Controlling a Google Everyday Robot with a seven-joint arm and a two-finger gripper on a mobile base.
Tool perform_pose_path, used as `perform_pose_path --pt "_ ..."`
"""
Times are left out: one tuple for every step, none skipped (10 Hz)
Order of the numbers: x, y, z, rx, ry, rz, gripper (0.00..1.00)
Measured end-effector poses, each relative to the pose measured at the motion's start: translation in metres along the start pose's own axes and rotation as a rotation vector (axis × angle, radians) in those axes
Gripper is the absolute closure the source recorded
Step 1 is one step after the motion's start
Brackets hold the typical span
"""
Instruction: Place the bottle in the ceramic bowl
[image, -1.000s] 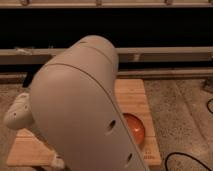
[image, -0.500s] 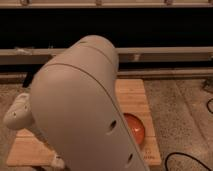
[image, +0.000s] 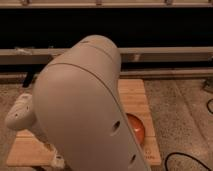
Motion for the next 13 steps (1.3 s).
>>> perform_pose_path --pt "0.0 0.002 0.002 -0.015 -0.014 0.004 0.35" --pt "-0.001 0.002 0.004 -0.03 -0.028 0.009 0.35" --pt "-0.002 0.004 0.006 -0.043 -0.039 0.012 0.35" --pt "-0.003 0.006 0.01 -0.058 -0.043 0.015 0.35" --pt "-0.004 0.007 0.016 -0.074 -0.043 0.023 0.35" --pt "-0.005 0.007 0.021 -0.086 -0.04 0.031 0.35" --pt "-0.005 0.007 0.026 -0.097 -0.038 0.038 0.35" --pt "-0.006 0.008 0.03 -0.107 -0.034 0.044 0.35" --pt "-0.008 0.006 0.036 -0.114 -0.028 0.051 0.35" --pt "-0.009 0.005 0.041 -0.122 -0.022 0.055 0.35" --pt "-0.011 0.005 0.046 -0.128 -0.016 0.057 0.35" --pt "-0.013 0.005 0.05 -0.135 -0.011 0.057 0.35" --pt "-0.015 0.007 0.052 -0.142 -0.007 0.055 0.35"
